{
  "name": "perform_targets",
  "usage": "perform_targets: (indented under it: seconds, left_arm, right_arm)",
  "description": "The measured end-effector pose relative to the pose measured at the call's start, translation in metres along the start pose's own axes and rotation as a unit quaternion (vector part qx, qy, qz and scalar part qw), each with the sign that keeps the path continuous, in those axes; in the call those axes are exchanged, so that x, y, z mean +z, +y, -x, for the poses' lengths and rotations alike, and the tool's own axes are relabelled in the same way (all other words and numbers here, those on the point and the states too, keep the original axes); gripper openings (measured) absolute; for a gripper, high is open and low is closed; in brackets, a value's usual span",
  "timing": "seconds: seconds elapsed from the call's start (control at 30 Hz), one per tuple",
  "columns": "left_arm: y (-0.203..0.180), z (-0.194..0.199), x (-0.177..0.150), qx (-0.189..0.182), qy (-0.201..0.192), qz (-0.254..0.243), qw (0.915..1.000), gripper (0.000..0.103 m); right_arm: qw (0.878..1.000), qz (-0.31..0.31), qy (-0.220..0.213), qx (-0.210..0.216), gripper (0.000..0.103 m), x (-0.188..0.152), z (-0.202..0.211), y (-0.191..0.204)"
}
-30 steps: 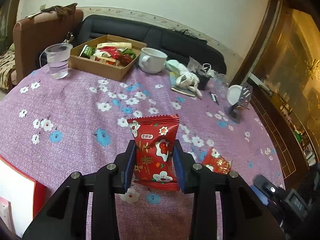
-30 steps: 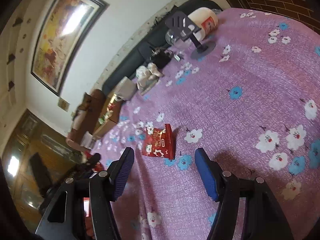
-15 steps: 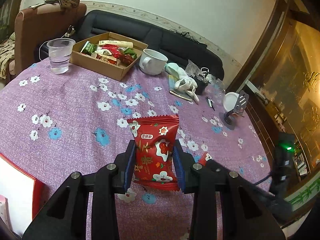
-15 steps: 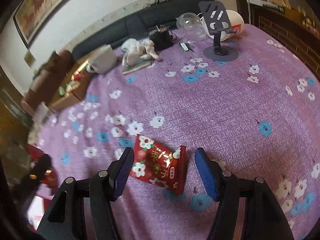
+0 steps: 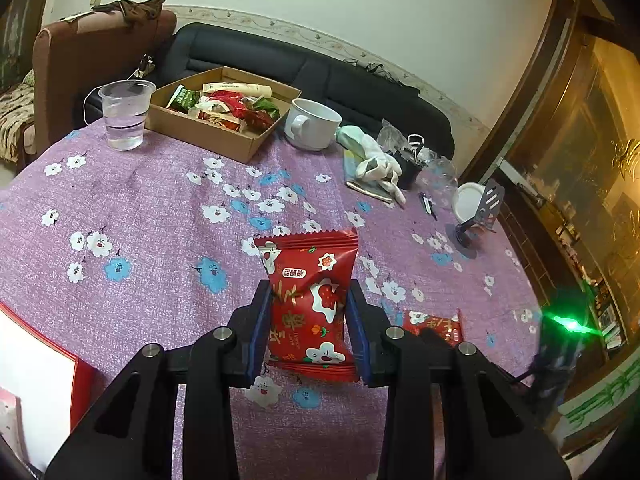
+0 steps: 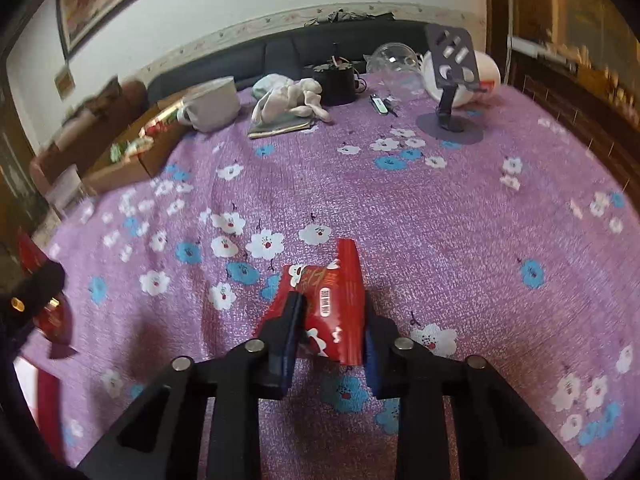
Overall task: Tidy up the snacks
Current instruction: 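Close left gripper on red flower-print packet while right gripper grasps the red packet, then carry both red packets over the white tray with both grippers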
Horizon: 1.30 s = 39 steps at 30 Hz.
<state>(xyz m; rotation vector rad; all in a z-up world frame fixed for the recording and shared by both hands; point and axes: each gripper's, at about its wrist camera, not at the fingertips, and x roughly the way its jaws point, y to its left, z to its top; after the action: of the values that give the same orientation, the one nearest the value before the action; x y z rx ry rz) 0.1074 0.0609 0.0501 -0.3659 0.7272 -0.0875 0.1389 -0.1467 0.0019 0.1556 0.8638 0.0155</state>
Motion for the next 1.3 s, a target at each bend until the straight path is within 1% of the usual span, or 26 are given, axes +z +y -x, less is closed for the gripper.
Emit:
perform_targets:
  seconds: [0.17, 0.23, 0.33, 0.43, 0.5, 0.63, 0.7, 0.8, 0.9, 0.93, 1.03, 1.1, 1.17, 1.3]
  left_arm:
    - [-0.002, -0.001, -0.001, 0.004, 0.001, -0.009, 1.0, 0.033]
    - [-0.004, -0.001, -0.002, 0.005, 0.0, -0.013, 0.9999, 0.033]
    - [-0.006, -0.001, -0.002, 0.006, 0.0, -0.02, 0.9998, 0.033]
    - [-0.01, 0.001, -0.003, 0.01, -0.005, -0.029, 0.9995, 0.033]
    - [-0.013, 0.003, -0.005, 0.01, -0.009, -0.036, 0.9993, 0.033]
    - [-0.026, 0.009, -0.013, 0.001, -0.015, -0.057, 0.9982, 0.033]
    - [-0.035, 0.016, -0.022, -0.005, -0.021, -0.075, 0.997, 0.033]
    - [-0.046, 0.039, -0.042, -0.027, -0.02, -0.096, 0.9948, 0.033]
    - [-0.047, 0.072, -0.062, -0.041, -0.026, -0.115, 0.9922, 0.033]
    - [-0.046, 0.082, -0.066, -0.043, -0.027, -0.122, 0.9912, 0.033]
    - [-0.034, 0.121, -0.078, -0.049, -0.04, -0.14, 0.9881, 0.033]
    - [-0.02, 0.149, -0.085, -0.044, -0.051, -0.151, 0.9862, 0.033]
    - [-0.005, 0.172, -0.091, -0.043, -0.059, -0.161, 0.9842, 0.033]
    - [0.03, 0.21, -0.103, -0.021, -0.075, -0.176, 0.9812, 0.033]
  right_arm:
    - [0.996, -0.064, 0.019, 0.062, 0.022, 0.001, 0.01, -0.019]
    - [0.992, -0.088, 0.018, 0.088, 0.02, 0.0, 0.022, -0.028]
    - [0.989, -0.102, 0.007, 0.107, 0.019, -0.008, 0.046, -0.038]
    - [0.983, -0.123, 0.0, 0.134, 0.019, -0.028, 0.073, -0.057]
    - [0.976, -0.154, -0.003, 0.155, 0.019, -0.047, 0.094, -0.077]
    - [0.963, -0.199, -0.011, 0.179, 0.019, -0.087, 0.14, -0.115]
    - [0.962, -0.211, -0.02, 0.173, 0.019, -0.103, 0.164, -0.13]
    - [0.964, -0.212, -0.034, 0.158, 0.019, -0.121, 0.199, -0.145]
    - [0.966, -0.211, -0.047, 0.143, 0.019, -0.132, 0.22, -0.155]
    - [0.964, -0.217, -0.05, 0.145, 0.019, -0.136, 0.223, -0.158]
    - [0.961, -0.223, -0.053, 0.156, 0.019, -0.145, 0.223, -0.153]
    - [0.959, -0.223, -0.052, 0.167, 0.019, -0.15, 0.22, -0.144]
    - [0.958, -0.216, -0.047, 0.184, 0.019, -0.155, 0.214, -0.124]
    - [0.959, -0.188, -0.032, 0.211, 0.019, -0.164, 0.201, -0.076]
